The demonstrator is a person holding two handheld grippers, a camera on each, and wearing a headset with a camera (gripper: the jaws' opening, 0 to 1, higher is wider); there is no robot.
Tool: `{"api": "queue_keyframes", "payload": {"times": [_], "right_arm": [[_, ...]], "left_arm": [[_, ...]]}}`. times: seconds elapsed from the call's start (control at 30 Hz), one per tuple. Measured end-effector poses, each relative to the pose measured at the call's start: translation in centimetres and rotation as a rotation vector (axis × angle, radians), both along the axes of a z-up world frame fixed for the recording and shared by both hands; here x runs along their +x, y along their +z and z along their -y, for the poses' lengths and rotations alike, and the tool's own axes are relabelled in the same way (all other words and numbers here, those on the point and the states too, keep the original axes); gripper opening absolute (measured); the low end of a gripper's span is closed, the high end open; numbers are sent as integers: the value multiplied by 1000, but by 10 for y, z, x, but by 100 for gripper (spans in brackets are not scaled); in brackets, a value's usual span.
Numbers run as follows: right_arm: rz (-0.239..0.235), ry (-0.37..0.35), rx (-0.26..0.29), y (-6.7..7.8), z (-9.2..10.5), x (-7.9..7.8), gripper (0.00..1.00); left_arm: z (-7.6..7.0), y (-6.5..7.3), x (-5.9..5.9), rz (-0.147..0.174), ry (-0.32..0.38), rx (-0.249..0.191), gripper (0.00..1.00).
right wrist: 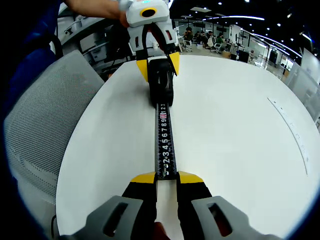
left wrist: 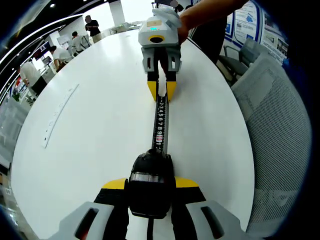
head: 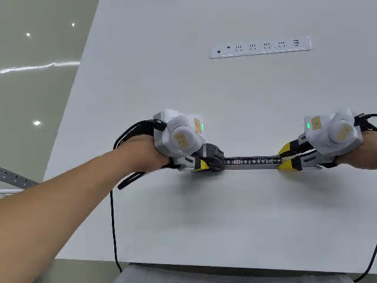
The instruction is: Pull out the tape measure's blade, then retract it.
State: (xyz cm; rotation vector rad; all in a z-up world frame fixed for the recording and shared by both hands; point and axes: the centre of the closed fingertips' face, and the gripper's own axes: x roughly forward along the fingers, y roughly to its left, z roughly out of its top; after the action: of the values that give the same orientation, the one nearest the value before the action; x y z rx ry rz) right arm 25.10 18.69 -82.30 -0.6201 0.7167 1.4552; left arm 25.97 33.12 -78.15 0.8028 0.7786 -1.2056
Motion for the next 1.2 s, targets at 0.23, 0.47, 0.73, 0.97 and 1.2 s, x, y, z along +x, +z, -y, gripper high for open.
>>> {"api": "queue_keyframes", "payload": {"times": [0.23, 0.47, 0.73, 0.97, 1.2], "right_arm": [[-5, -11, -12, 2, 16, 1, 10], [-14, -25, -25, 3, 30, 4, 10], [-15, -25, -34, 4, 39, 6, 10], [-19, -28, -39, 4, 48, 4, 10], [-23, -36, -43, 3, 58, 3, 10]], "left_arm": [[0, 0, 0, -1, 2, 1, 28], [0, 0, 1, -3, 3, 1, 28], [0, 0, 1, -5, 6, 1, 28], [0, 0, 1, -7, 5, 3, 28], [0, 0, 1, -9, 5, 4, 28]]}}
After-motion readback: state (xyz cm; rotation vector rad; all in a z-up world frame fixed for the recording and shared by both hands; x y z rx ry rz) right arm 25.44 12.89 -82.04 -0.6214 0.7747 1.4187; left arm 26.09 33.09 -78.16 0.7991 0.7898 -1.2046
